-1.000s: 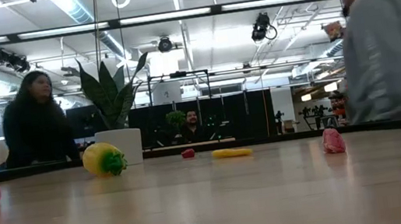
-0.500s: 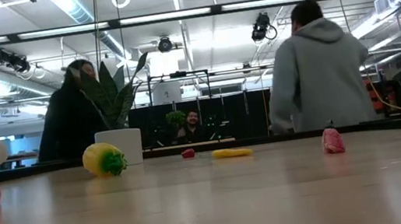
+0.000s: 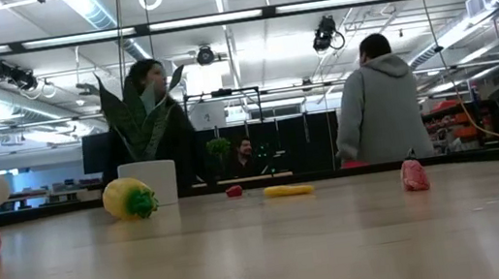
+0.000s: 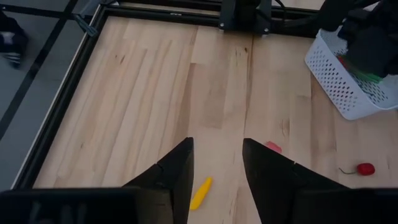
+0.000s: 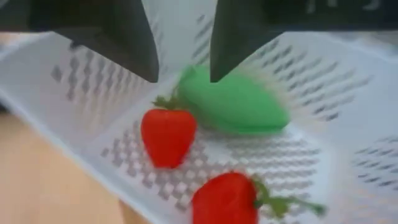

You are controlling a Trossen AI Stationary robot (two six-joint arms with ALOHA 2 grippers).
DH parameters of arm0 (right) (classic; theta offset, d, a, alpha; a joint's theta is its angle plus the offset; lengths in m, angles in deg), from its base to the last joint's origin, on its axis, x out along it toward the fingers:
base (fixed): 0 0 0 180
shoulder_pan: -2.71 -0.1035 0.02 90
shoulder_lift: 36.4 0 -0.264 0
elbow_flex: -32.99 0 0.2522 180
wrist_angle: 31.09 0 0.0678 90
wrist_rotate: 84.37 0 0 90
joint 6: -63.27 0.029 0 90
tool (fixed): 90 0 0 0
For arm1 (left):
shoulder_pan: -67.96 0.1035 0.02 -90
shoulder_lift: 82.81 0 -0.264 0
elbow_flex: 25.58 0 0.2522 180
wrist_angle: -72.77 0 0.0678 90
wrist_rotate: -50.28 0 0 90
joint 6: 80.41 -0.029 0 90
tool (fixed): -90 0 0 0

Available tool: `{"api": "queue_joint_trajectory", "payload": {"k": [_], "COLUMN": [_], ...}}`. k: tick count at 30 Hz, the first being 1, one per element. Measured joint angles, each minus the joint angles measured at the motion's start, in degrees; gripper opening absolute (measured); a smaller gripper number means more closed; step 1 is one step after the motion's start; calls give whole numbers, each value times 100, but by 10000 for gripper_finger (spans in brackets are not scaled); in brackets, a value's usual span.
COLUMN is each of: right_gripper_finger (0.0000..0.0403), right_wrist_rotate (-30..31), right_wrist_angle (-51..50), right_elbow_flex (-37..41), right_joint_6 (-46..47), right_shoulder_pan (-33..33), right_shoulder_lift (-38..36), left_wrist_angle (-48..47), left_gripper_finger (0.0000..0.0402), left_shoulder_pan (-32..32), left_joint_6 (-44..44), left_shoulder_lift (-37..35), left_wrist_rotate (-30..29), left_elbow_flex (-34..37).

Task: Pick and placing Produce into tupperware
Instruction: Put the red strawberry into the white basket, then put the right pink peach into the white basket

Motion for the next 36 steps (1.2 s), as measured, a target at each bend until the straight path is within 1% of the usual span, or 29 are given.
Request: {"api": "queue_joint_trajectory", "payload": {"k": [3, 6, 8, 10, 12, 14, 15, 17, 20, 22, 24, 26, 28, 30, 33, 36], "right_gripper_finger": [168, 172, 172, 170, 167, 166, 166, 166, 165, 165, 165, 165, 165, 165, 165, 165], "right_wrist_rotate": [-273, -94, 310, 965, 1750, 2504, 2742, 3030, 3228, 3302, 3302, 3260, 3181, 3157, 3155, 3162], "right_wrist_angle": [-6, -4, -12, -9, 5, 7, 22, 25, 34, 134, 365, 650, 936, 1035, 1027, 1029], "right_elbow_flex": [-17, -141, -244, -388, -512, -579, -589, -589, -589, -587, -587, -585, -585, -585, -583, -580], "right_joint_6": [446, 801, 1030, 1096, 1025, 800, 637, 214, -502, -955, -1367, -1749, -2036, -2240, -2424, -2197], "right_shoulder_pan": [165, 294, 372, 458, 540, 634, 700, 888, 1238, 1526, 1827, 2112, 2390, 2652, 3054, 3379], "right_shoulder_lift": [-434, -985, -1354, -1707, -2020, -2272, -2377, -2511, -2506, -2409, -2260, -2084, -1895, -1703, -1468, -1313], "left_wrist_angle": [-25, -28, -31, -35, -41, -42, -48, -135, -419, -740, -1154, -1680, -2184, -2483, -2541, -2372], "left_gripper_finger": [151, 155, 156, 156, 154, 151, 150, 147, 149, 155, 163, 173, 182, 191, 198, 197], "left_shoulder_pan": [2, 1, 0, 0, 2, 0, -8, -35, -38, -30, 7, 59, 113, 168, 208, 262], "left_joint_6": [0, -2, 1, 2, 41, 181, 256, 349, 559, 881, 1113, 1136, 962, 496, -766, -1918], "left_shoulder_lift": [0, 0, 0, 0, 0, 0, 0, 0, 0, 0, 0, 0, 0, 0, 0, 13], "left_wrist_rotate": [-2, 0, 0, 0, 0, 2, 2, 2, 0, -24, -193, -467, -746, -907, -918, -910], "left_elbow_flex": [0, 0, 0, 0, 0, 0, 0, 1, 2, 2, 2, 2, 2, 2, 4, 4]}}
